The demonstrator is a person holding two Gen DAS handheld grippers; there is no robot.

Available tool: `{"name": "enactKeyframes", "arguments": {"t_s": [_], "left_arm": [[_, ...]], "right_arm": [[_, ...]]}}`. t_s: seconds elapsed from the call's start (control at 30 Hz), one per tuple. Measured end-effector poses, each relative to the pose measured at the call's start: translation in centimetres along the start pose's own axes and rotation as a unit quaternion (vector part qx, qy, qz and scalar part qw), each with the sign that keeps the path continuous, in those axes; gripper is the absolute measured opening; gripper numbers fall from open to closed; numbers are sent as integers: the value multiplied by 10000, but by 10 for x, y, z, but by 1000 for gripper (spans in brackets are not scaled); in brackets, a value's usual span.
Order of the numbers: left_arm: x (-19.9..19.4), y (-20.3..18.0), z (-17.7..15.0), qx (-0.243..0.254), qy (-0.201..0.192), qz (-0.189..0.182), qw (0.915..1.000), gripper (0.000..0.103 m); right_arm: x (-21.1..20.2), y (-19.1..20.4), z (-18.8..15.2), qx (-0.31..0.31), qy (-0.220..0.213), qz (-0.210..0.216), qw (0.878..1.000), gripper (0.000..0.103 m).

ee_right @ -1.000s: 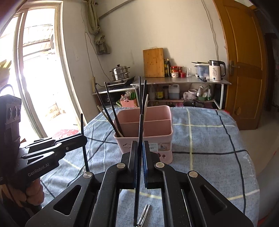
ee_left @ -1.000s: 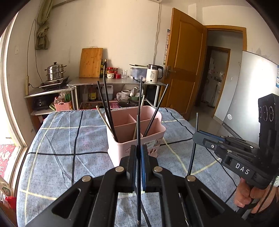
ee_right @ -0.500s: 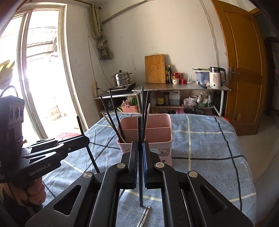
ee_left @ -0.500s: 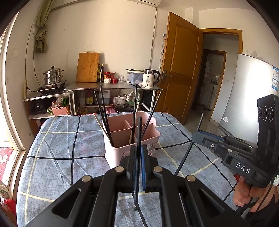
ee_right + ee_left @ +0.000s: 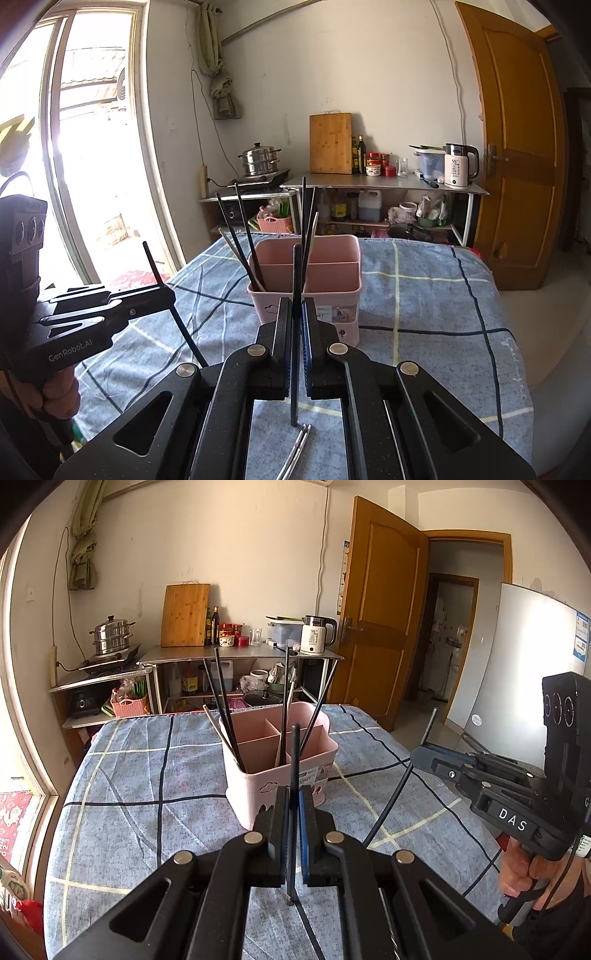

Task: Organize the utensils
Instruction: 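Lift both black chopsticks, carry them over the pink basket and lower them in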

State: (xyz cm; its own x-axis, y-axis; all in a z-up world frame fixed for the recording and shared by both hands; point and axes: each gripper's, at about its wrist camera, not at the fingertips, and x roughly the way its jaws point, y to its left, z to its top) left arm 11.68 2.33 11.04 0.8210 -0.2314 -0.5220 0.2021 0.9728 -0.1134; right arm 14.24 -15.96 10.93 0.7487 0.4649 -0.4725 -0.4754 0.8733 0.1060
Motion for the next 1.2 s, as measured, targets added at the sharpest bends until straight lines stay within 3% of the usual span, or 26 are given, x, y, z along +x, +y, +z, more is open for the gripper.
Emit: {"name": "enactKeyframes", "arguments": {"t_s": [0.73, 1.2], "left_arm": [[1, 4, 19, -9, 70, -92, 9999, 5], [12, 19, 76, -171, -297, -112, 9993, 5]], "right_arm": [[0, -5, 19, 2, -173, 36, 9998, 5], [8, -3, 70, -115, -753, 59, 9971, 5]]}}
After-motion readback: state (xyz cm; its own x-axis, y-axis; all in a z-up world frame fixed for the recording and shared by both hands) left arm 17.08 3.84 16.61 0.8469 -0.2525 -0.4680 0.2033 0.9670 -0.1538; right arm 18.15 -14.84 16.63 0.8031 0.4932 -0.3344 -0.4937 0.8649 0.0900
